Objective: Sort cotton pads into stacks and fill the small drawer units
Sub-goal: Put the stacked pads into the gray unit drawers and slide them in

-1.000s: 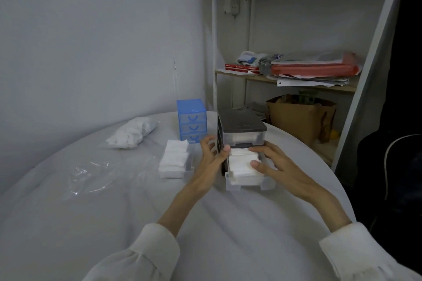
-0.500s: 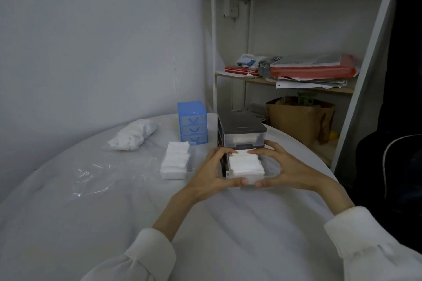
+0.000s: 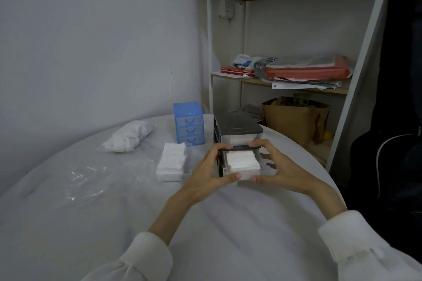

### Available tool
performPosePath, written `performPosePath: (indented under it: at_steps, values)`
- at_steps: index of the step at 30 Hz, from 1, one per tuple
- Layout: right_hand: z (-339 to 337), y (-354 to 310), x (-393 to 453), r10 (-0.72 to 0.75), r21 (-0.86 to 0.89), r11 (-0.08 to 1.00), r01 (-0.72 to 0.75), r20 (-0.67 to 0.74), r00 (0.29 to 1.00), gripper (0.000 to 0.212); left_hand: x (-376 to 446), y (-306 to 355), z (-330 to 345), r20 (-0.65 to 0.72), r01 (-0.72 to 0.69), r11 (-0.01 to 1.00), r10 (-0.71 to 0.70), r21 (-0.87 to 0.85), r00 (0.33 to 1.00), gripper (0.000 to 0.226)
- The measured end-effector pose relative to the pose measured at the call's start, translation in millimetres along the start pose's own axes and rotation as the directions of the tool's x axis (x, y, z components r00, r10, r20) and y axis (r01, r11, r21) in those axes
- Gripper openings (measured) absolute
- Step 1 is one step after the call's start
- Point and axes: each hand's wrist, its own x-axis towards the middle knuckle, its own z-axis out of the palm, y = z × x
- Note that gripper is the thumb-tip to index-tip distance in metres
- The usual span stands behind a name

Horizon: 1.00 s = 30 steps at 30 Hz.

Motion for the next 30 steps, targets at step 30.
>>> performPosePath:
  at_steps: [30]
  values:
    - [15, 8, 8, -0.023, -0.201, 0.979, -0.009, -0.155, 0.988, 0.019, 1, 3, 5, -0.008, -0.086, 0.951, 0.093, 0.297, 0.996, 0.014]
